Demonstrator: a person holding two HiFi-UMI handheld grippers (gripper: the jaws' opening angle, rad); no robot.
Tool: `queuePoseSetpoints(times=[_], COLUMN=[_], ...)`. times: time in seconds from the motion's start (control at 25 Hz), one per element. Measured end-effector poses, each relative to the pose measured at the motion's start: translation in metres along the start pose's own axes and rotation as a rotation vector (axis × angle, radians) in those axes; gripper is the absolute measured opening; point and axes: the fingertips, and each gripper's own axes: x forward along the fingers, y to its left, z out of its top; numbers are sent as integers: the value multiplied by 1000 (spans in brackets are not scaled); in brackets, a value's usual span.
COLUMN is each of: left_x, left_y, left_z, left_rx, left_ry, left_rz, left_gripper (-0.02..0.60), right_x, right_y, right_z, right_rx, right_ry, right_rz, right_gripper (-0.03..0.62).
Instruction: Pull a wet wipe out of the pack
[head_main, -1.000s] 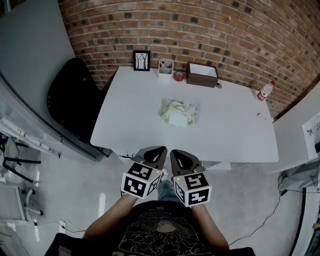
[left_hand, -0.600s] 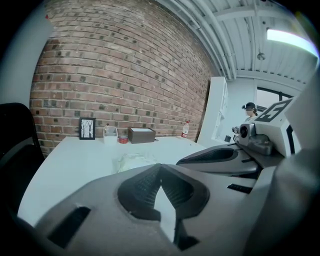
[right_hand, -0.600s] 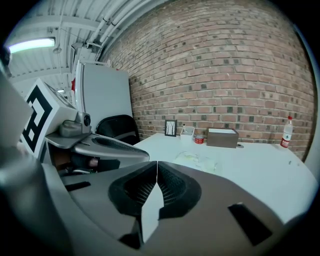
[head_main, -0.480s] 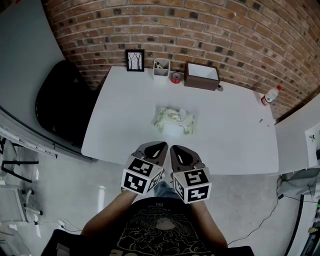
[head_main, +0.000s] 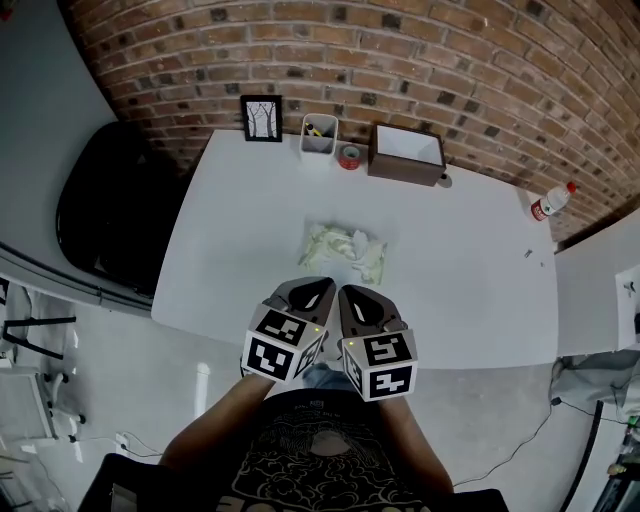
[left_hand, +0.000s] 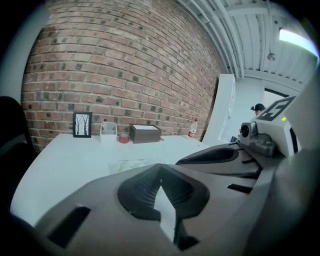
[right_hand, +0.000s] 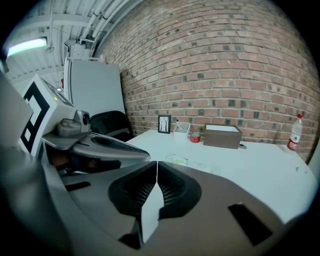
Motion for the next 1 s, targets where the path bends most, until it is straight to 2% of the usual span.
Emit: queuePoseSetpoints(times=[0.24,1.0], left_x=[22,74], left_y=[13,44], left_z=[-3,-9], left_rx=[-24,-84], left_ry=[19,63], left_rz=[16,41], left_gripper=[12,12], right_x=[21,80], right_y=[-20,-57], right_z=[-3,-11], right_rx=[0,-26], right_ry=[39,121], right_rz=[-31,-31], right_gripper=[18,20])
